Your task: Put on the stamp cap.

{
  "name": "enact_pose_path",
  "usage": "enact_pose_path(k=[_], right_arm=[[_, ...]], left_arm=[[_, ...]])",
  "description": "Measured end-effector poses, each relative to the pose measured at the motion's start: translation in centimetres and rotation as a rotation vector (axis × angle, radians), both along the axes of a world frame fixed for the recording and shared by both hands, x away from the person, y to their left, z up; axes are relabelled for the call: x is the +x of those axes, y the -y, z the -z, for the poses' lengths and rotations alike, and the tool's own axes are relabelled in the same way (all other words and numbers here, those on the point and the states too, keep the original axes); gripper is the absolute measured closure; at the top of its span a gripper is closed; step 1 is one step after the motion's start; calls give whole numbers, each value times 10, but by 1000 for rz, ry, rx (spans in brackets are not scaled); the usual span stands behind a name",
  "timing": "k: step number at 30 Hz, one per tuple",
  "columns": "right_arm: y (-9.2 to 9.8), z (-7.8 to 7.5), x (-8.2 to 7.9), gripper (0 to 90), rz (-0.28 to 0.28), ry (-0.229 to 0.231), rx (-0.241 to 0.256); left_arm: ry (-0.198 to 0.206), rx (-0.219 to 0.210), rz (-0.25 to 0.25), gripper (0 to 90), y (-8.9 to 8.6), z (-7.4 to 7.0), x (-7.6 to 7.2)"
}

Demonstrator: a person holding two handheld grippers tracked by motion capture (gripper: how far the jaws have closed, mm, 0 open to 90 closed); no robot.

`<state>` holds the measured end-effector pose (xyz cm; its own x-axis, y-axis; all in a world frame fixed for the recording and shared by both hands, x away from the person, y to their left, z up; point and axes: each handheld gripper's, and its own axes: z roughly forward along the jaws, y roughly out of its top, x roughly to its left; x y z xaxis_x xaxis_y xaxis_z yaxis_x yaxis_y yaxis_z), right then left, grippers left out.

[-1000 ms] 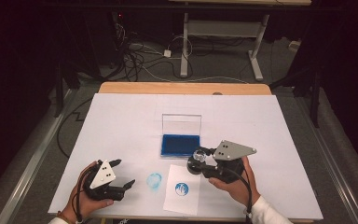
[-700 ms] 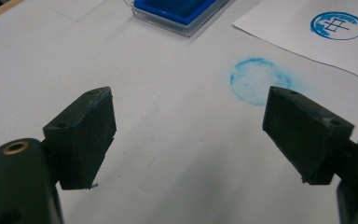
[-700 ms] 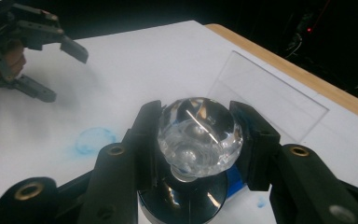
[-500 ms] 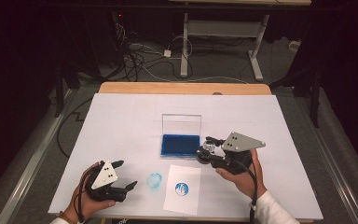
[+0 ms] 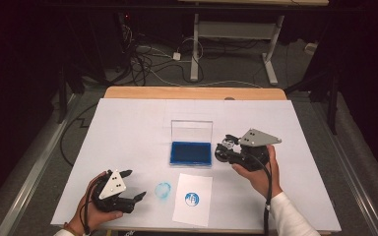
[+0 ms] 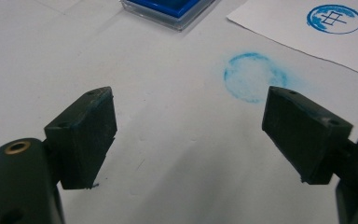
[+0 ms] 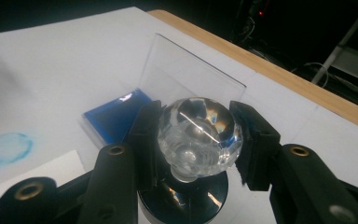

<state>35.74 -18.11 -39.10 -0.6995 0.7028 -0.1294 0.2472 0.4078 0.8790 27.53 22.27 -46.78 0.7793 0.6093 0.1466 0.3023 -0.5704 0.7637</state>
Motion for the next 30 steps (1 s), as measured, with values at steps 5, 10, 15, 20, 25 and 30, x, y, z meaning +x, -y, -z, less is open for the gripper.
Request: enact_pose_path(k=[5,10,15,20,25,30], right_arm=[[3,6,11,571,29,-15,-5],[4,12,21,571,54,-37,-15],[5,20,31,571,83,-61,-28],[5,30,37,571,102,-74,-55],[2,40,41,571,106,-99,-83],[1,46,43,570,106,-116,-95]], left_arm=[[-7,6,8,172,1,1,0],[-16,9,19,172,2,2,0],[-18,13,26,172,3,3,0],[-19,16,28,172,3,3,0],[-20,17,29,172,3,3,0],[-21,19,33,172,3,3,0]])
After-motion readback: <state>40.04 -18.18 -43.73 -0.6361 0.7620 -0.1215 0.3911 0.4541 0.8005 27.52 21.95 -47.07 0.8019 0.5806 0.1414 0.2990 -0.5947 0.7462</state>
